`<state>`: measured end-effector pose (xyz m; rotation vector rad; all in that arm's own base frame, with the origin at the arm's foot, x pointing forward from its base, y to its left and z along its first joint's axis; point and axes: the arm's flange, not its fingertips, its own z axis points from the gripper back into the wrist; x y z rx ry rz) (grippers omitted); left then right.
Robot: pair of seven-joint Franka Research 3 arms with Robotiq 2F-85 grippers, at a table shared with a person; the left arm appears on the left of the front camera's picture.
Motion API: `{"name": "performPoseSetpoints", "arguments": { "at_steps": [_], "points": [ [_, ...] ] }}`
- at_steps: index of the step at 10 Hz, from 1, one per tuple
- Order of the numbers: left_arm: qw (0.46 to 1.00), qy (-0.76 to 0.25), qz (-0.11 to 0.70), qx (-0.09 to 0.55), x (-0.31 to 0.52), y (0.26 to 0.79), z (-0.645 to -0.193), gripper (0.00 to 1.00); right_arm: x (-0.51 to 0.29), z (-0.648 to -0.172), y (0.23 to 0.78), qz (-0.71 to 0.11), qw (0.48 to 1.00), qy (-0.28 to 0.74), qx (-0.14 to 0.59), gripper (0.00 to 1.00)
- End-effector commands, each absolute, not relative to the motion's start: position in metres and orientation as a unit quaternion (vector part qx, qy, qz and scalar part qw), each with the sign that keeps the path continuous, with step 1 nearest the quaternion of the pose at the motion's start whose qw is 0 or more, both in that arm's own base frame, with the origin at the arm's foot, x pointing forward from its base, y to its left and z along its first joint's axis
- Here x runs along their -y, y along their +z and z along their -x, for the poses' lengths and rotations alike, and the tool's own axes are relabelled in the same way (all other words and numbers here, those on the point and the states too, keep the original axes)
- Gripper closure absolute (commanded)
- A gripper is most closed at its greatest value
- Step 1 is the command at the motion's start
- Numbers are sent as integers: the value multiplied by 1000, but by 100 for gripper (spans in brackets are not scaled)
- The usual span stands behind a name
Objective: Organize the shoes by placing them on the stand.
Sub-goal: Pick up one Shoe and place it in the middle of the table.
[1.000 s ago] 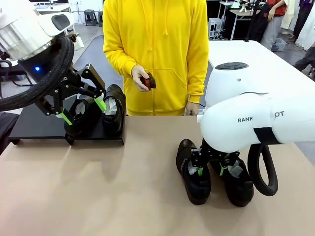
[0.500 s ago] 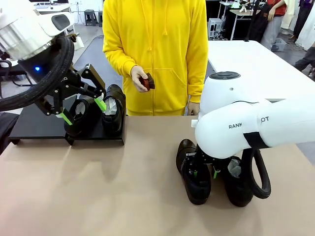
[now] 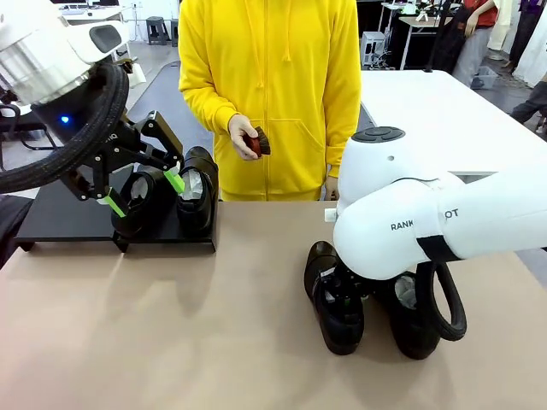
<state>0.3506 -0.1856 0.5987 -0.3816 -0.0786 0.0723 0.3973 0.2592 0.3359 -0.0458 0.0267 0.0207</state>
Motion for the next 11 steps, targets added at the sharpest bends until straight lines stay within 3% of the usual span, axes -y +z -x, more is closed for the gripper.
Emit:
{"name": "performPoseSetpoints", "arguments": {
  "at_steps": [1,6,8,11],
  "points": [
    [979,37,197,36,185,600,-350,8,-260,-401,340,30,1000,6,-3,100],
    [979,37,197,36,185,600,-350,8,-259,-391,351,10,1000,11,-10,100],
    [980,36,190,39,186,599,-351,8,-272,-368,397,-26,999,-9,-24,100],
    [979,66,170,91,127,639,-347,8,-348,-325,435,-41,997,57,-9,100]
  ]
}}
